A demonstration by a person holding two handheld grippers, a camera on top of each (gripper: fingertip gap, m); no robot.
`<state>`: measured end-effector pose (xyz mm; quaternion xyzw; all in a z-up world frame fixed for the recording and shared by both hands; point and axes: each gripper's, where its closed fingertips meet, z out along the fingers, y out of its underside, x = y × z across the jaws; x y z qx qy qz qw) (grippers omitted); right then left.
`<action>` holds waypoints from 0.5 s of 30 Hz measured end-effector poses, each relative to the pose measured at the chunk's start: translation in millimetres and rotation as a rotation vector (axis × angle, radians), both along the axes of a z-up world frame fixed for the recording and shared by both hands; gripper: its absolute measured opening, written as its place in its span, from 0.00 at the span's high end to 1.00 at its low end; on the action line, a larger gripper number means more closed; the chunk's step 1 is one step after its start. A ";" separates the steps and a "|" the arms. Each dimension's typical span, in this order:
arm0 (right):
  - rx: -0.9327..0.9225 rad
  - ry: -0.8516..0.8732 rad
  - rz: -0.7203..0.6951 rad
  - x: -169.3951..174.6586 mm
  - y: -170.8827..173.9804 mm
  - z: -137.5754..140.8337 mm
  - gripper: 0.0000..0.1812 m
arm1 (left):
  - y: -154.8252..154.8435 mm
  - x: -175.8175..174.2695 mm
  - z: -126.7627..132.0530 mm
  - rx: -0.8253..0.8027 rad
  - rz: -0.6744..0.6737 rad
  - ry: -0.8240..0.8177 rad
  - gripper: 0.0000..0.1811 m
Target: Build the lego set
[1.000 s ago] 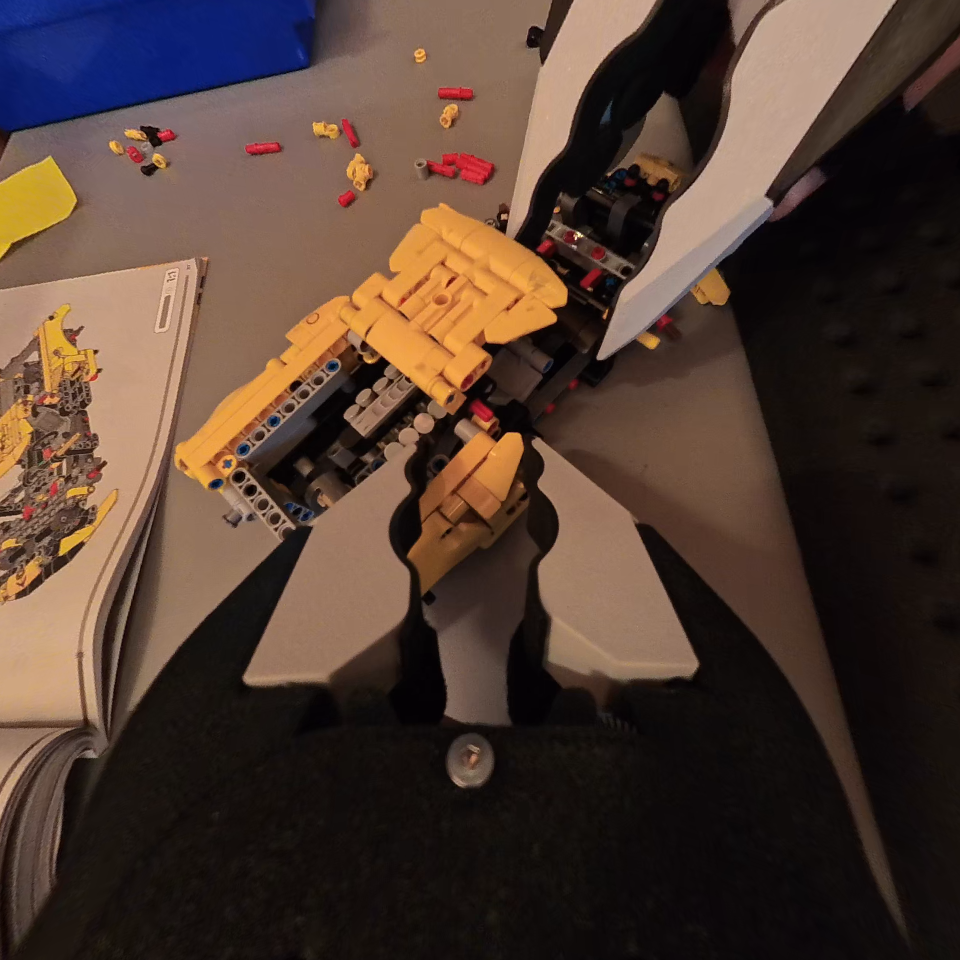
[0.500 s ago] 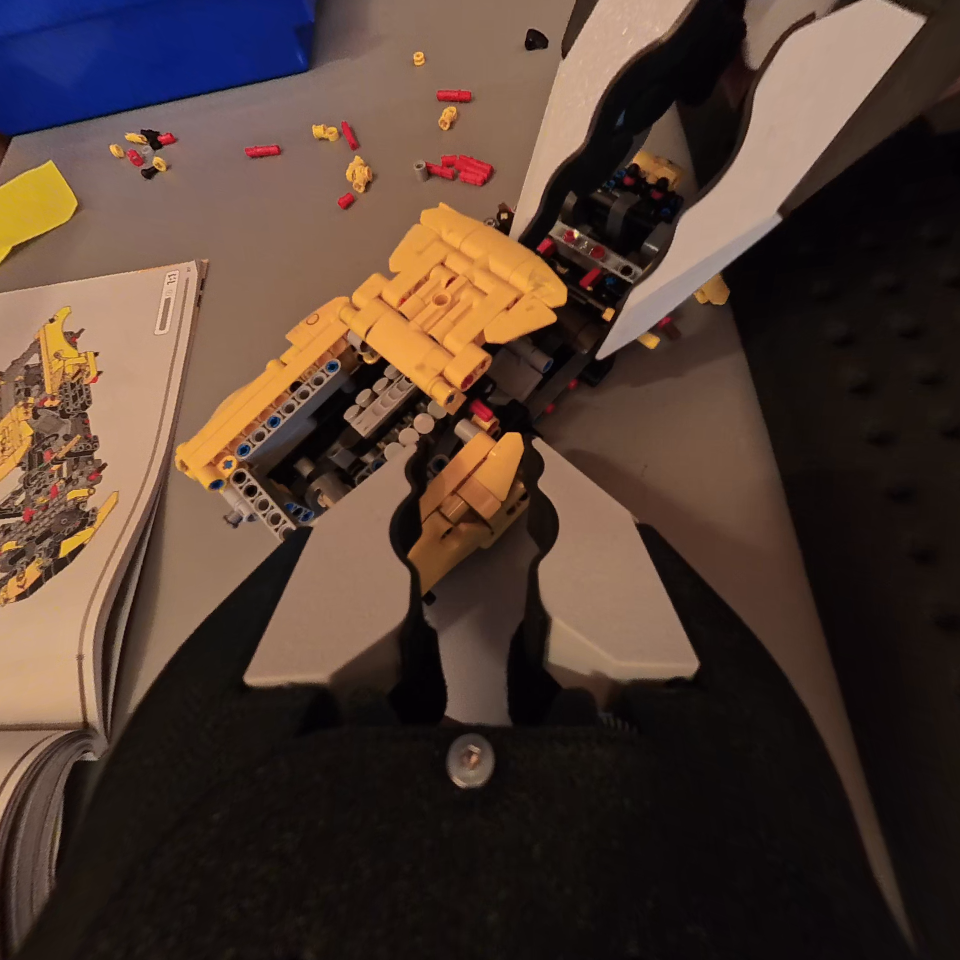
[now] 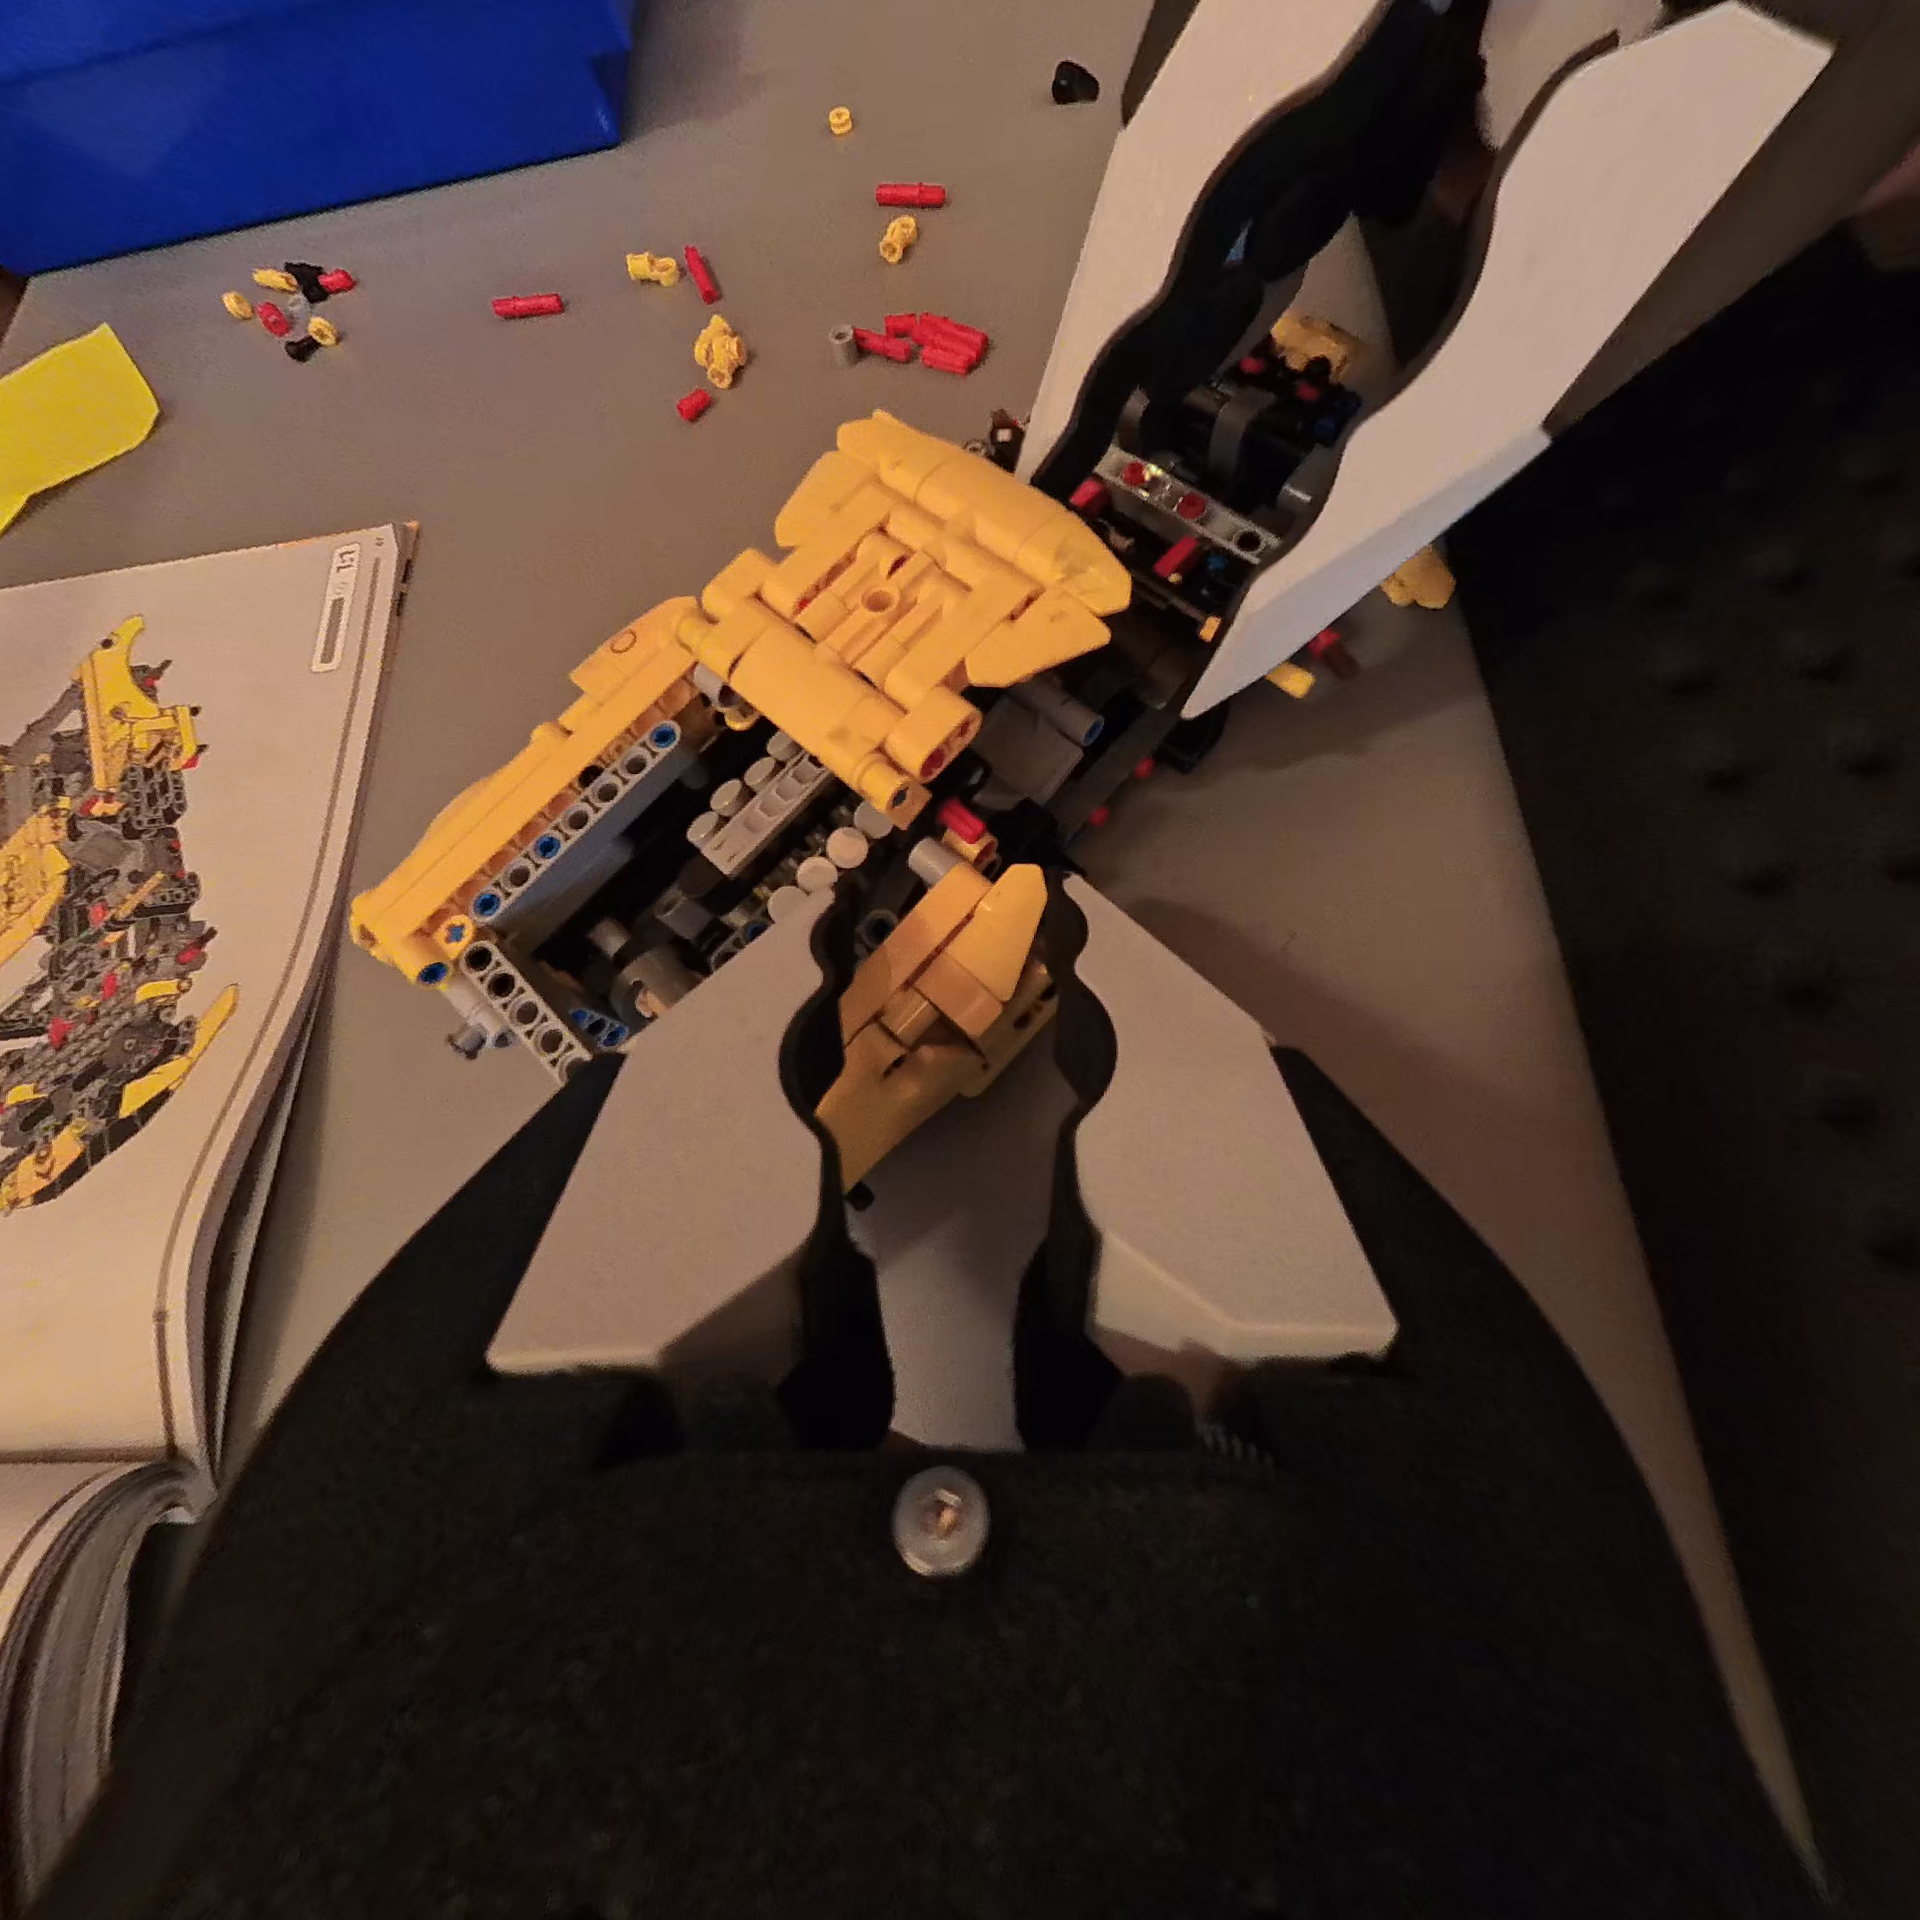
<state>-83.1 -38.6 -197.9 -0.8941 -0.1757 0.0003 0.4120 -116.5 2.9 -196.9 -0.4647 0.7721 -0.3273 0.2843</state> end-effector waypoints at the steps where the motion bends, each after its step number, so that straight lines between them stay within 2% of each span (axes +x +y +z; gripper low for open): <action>1: 0.003 0.013 0.003 -0.2 -0.4 0.5 0.74 | 0.0 -0.2 0.1 -0.001 -0.002 -0.001 0.80; 9: 0.035 0.194 -0.025 0.6 2.1 3.4 0.74 | 1.9 0.1 3.4 -0.028 0.033 0.002 0.80; 10: 0.040 0.211 -0.019 0.3 1.9 6.5 0.74 | 2.7 0.7 9.3 -0.018 0.075 -0.028 0.80; 11: 0.034 0.250 0.007 -4.0 0.3 10.4 0.68 | 2.2 1.2 19.2 -0.024 0.140 -0.085 0.82; 12: 0.034 0.295 0.017 -6.2 -1.3 16.4 0.57 | -2.7 -0.2 30.0 -0.058 0.201 -0.138 0.84; 13: 0.040 0.323 0.027 -3.4 -4.1 22.8 0.53 | -11.9 -2.7 40.2 -0.116 0.254 -0.181 0.84; 15: 0.032 0.377 0.098 7.3 -13.6 29.6 0.63 | -31.3 -6.2 53.5 -0.278 0.378 -0.247 0.86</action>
